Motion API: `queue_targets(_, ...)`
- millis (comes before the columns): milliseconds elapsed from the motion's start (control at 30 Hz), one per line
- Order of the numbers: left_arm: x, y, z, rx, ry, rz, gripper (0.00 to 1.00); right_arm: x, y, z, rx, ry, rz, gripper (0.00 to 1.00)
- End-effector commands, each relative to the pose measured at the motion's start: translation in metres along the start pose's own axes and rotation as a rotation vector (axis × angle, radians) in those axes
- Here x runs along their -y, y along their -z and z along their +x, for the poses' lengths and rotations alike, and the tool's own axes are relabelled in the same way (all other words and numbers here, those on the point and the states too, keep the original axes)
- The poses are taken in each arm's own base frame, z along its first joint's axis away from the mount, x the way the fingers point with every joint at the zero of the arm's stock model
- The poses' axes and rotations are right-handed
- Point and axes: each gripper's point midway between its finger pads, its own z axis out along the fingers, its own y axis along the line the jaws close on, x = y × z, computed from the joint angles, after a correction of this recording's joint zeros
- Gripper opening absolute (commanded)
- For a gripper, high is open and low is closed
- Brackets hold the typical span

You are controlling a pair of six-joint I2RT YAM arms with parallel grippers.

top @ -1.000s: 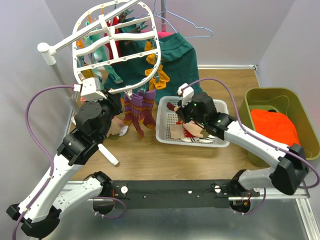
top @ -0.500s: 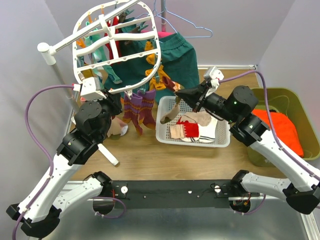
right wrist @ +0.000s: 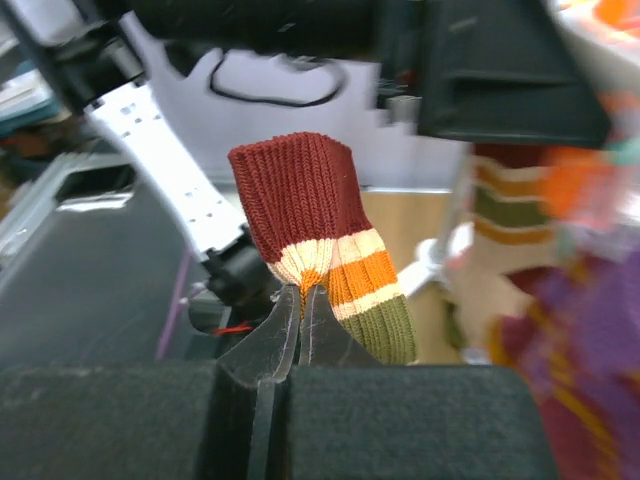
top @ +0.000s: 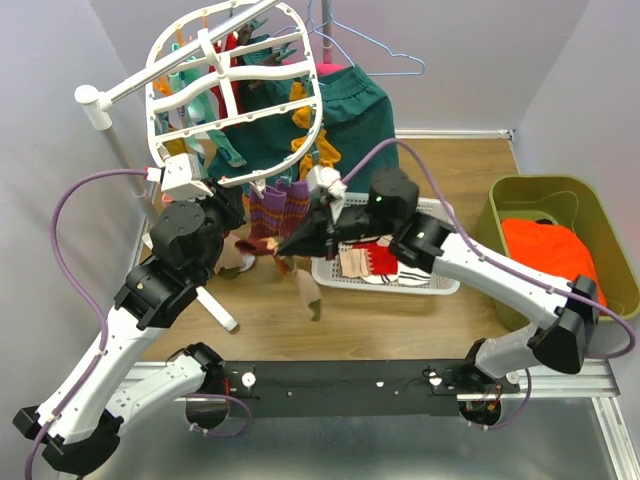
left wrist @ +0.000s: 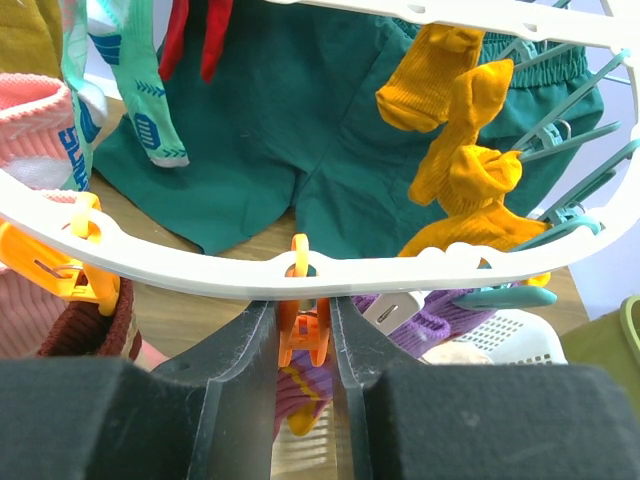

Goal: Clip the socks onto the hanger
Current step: Clamp the sock onto the hanger.

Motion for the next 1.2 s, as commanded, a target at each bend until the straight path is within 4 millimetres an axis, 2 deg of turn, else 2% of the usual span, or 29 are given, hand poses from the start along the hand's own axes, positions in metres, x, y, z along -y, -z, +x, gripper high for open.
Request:
queue_targets(0,0.003,0.003,-0.014,0.026,0.043,-0.002,0.23,-0.007,-0.032,0.020,0.023,-0.001,0.010,0.01)
queue_targets(33,0.003,0.003,-0.015,0.027,0.046,-0.003,0.23,-0.003,-0.035,0.024,0.030,-0.006,0.035,0.01)
queue_targets(67,0.003,0.003,-0.015,0.027,0.047,-0.002,0.23,0.003,-0.037,0.044,0.015,-0.033,0.069,0.01)
queue_targets(100,0.003,0.003,-0.015,0.029,0.050,-0.002,0.23,0.013,-0.040,0.038,0.071,-0.027,0.134,0.01)
queue_targets(300,0.001,0.005,-0.015,0.027,0.055,-0.008,0.23,0.047,-0.032,0.053,0.197,-0.048,0.346,0.01)
queue_targets(367,0.001,0.005,-0.015,0.027,0.059,-0.008,0.23,0.052,-0.029,0.053,0.234,-0.063,0.379,0.01)
queue_targets(400,0.002,0.005,-0.015,0.027,0.062,-0.005,0.23,0.057,-0.025,0.045,0.281,-0.057,0.412,0.01)
queue_targets(433,0.001,0.005,-0.015,0.026,0.060,-0.007,0.23,0.058,-0.024,0.049,0.285,-0.065,0.422,0.01)
queue_targets(733,0.002,0.006,-0.016,0.026,0.064,-0.005,0.23,0.067,-0.022,0.035,0.381,-0.059,0.455,0.01)
queue_targets(1000,0.001,0.007,-0.017,0.027,0.067,-0.007,0.23,0.076,-0.022,0.045,0.377,-0.078,0.495,0.01)
queue_targets(1167,0.001,0.007,-0.018,0.029,0.068,-0.007,0.23,0.080,-0.017,0.060,0.359,-0.098,0.538,0.01)
